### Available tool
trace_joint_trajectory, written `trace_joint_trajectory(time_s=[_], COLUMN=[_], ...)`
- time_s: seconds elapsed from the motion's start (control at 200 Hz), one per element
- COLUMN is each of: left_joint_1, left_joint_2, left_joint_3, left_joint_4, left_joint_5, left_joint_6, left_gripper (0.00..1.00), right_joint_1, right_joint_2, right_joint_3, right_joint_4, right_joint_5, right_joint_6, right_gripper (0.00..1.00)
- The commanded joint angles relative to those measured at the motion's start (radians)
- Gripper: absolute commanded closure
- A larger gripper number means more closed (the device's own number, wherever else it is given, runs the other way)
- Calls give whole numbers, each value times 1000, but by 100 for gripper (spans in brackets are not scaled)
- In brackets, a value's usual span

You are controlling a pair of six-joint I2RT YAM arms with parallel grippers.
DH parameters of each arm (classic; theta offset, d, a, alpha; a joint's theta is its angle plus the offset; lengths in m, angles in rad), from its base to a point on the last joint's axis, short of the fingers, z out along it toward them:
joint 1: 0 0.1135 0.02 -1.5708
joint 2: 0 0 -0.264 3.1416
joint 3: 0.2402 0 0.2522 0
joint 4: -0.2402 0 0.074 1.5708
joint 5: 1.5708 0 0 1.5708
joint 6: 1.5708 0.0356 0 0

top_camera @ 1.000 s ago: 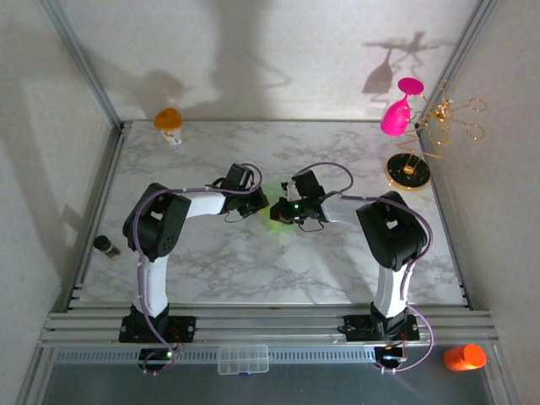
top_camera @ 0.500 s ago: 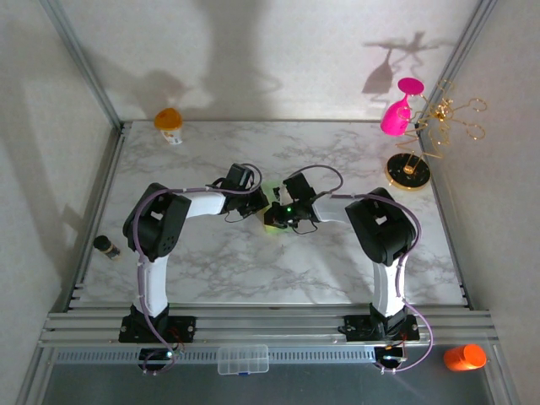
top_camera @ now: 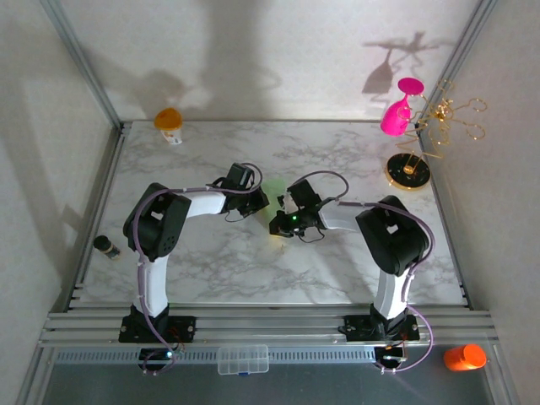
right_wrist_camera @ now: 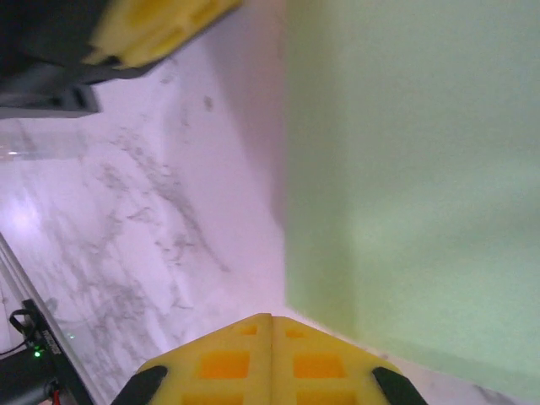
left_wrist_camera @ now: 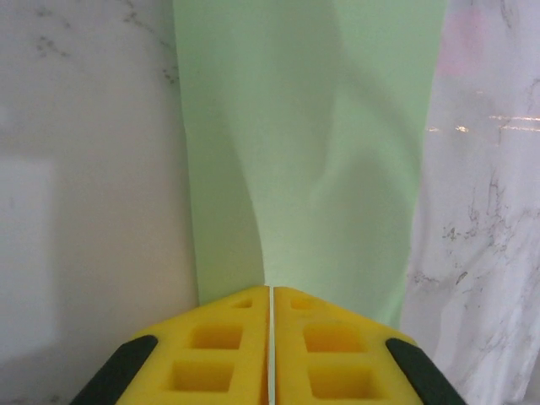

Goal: Fold a paper plane with a square sheet of paper (pick it up from the middle)
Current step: First fold the square sheet of paper in half at the center of the table, then fold the triangle a second time at the center of the table.

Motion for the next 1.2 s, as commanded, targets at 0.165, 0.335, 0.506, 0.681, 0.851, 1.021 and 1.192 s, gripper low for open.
trace_joint_trajectory(time_s=[0.165, 0.335, 0.506, 0.681, 0.851, 1.021, 1.192], left_joint_1=[-15, -56, -74, -74, -69, -66, -61], left_joint_2=[-90, -127, -120, -76, -44, -36, -34], left_joint_3=[29, -33, -58, -55, -57, -74, -97], left_joint_4=[-7, 10, 6, 8, 4, 9, 21], left_joint_5=[19, -31, -90, -101, -113, -117, -114], left_joint_6=[13, -72, -121, -131, -140, -157, -177], left_gripper=[77, 71, 72, 72, 73, 73, 73], right_joint_1=[-93, -164, -191, -206, -206, -207, -206], right_joint_2=[-83, -87, -84, -78, -59, -45, -37], right_joint_3=[-30, -35, -44, -55, -44, -33, -26], right_joint_4=[4, -28, -61, -63, -74, -93, -96], right_joint_5=[180, 213, 231, 211, 159, 130, 91], right_joint_6=[51, 51, 73, 104, 106, 106, 99], right_gripper=[82, 70, 61, 57, 56, 56, 56])
